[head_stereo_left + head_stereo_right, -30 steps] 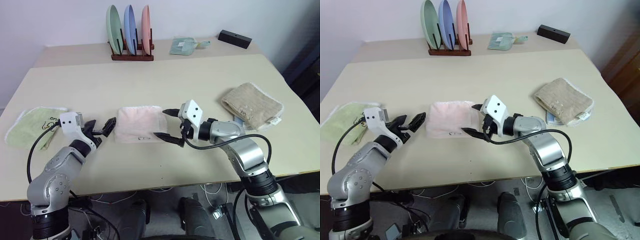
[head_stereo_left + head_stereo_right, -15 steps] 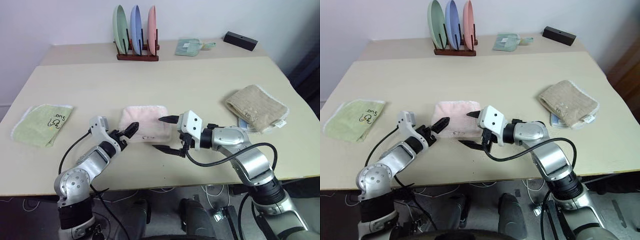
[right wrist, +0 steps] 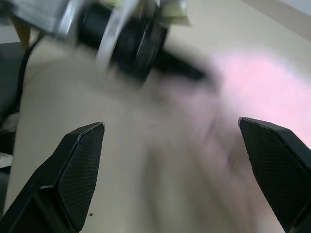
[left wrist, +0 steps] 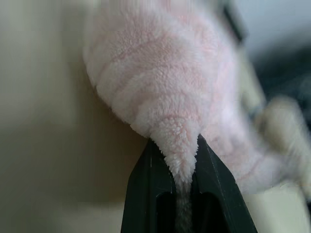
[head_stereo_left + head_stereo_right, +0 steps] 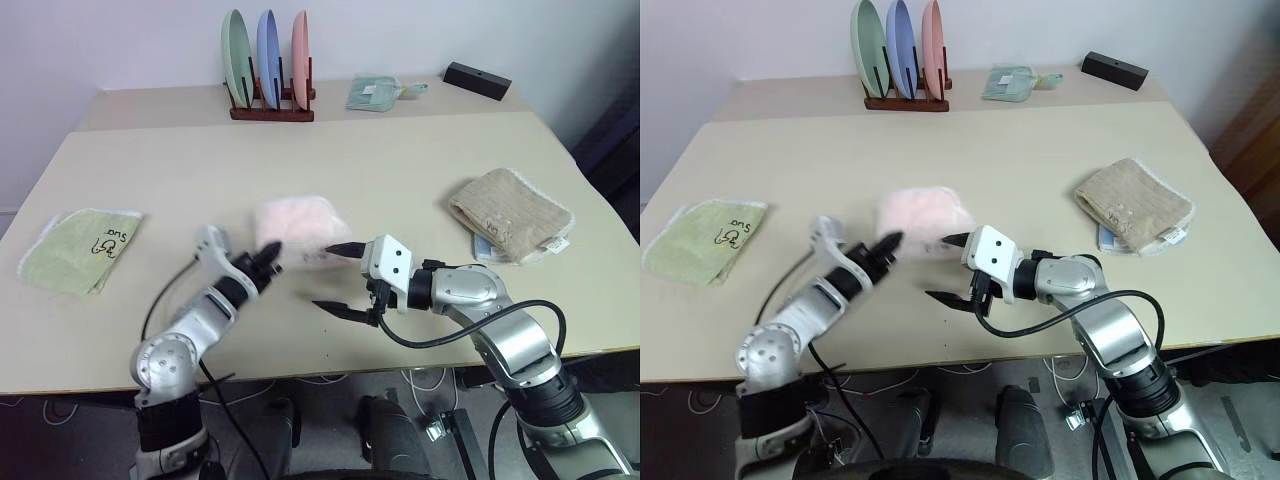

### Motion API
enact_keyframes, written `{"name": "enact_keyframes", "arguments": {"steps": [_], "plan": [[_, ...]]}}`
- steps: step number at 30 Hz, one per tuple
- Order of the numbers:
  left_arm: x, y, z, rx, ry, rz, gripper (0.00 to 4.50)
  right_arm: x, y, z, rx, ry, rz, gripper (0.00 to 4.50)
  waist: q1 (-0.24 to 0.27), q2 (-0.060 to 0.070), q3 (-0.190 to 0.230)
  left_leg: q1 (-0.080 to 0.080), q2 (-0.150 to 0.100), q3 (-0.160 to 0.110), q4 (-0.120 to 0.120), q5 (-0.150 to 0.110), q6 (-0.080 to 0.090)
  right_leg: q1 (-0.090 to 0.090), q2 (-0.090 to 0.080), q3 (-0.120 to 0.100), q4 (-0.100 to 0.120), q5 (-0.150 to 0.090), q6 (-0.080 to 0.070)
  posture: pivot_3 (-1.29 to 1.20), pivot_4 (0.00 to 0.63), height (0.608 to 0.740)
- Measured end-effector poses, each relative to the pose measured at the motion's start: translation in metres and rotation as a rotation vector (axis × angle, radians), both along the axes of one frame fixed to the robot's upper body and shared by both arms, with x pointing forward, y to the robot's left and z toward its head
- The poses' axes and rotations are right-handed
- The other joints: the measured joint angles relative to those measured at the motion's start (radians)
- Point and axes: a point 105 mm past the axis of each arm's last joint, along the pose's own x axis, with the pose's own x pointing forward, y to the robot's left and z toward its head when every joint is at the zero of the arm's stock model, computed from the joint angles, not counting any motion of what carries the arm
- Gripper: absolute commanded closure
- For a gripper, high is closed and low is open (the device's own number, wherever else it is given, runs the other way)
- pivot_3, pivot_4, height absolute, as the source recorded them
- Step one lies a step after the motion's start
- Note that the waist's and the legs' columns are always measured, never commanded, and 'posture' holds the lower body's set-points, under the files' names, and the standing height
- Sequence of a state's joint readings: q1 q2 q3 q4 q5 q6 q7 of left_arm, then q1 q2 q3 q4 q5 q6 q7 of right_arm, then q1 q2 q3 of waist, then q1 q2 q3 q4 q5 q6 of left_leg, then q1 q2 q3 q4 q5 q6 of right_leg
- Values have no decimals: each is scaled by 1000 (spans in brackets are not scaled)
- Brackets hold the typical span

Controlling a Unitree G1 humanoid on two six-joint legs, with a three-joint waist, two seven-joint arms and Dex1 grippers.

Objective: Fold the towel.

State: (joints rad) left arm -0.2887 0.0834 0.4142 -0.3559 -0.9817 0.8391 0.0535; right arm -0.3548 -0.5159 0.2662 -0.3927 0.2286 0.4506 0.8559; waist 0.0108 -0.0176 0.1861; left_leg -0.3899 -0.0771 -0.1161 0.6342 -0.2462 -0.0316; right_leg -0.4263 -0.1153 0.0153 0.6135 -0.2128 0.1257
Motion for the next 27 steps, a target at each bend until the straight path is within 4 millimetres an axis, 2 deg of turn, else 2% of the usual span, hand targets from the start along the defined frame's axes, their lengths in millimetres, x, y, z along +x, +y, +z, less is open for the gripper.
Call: {"name": "enact_keyframes", "arguments": {"steps": [2,4,6,8,10,12,14,17,21,24,27], "plan": [[2,39,29,15,-100,149,4468,2,-1,-1,-2,3,-3,0,-2,0,0,0,0,0,-1,0,0,-1,0,0,0,0,0,0,150,740],[-7,94,59,32,-198,358,4468,3,-1,-1,-3,1,-5,0,-7,0,0,0,0,0,-2,0,-1,-2,0,1,0,0,0,0,150,740],[-21,132,73,36,-246,510,4468,4,-2,-3,-5,8,-7,0,-5,0,0,0,0,0,-2,-1,-1,-2,0,1,0,0,0,0,150,740],[-35,160,68,40,-220,632,4468,6,-1,-2,-5,4,-1,0,-2,0,0,0,0,0,-1,-1,-1,-1,0,1,-1,0,0,0,150,740],[-47,181,48,37,-138,724,4468,6,-1,-1,-7,-2,5,0,1,-1,0,0,0,0,-1,-1,-1,-1,0,1,-1,0,0,0,150,740],[-60,198,20,3,-42,804,4468,7,-1,0,-11,-8,14,0,2,-1,0,0,0,0,-1,-1,-1,0,0,1,0,0,0,0,150,740],[-67,205,-4,-26,36,844,4468,8,-1,-1,-13,-8,17,0,4,-4,-1,0,0,0,-1,-1,-1,0,0,0,0,0,0,0,150,740],[-76,205,-30,-80,102,873,3413,8,-1,-2,-16,-11,32,0,4,-7,-2,0,0,-1,0,-1,-1,0,0,0,-1,0,0,0,150,740],[-87,207,-44,-97,135,906,1433,8,-2,-2,-22,-15,41,0,1,-7,-2,0,1,0,-1,-1,-1,0,1,0,0,0,0,0,150,740],[-97,212,-39,-103,108,951,1433,10,-3,-3,-29,-13,43,0,1,-7,-2,0,1,0,-1,-1,-1,0,1,0,0,0,0,0,150,740],[-119,228,-30,-96,72,1057,1433,12,-3,-1,-35,-19,56,0,-2,-7,-2,1,1,0,-1,-1,-1,0,1,0,-1,0,0,0,150,740]]}}
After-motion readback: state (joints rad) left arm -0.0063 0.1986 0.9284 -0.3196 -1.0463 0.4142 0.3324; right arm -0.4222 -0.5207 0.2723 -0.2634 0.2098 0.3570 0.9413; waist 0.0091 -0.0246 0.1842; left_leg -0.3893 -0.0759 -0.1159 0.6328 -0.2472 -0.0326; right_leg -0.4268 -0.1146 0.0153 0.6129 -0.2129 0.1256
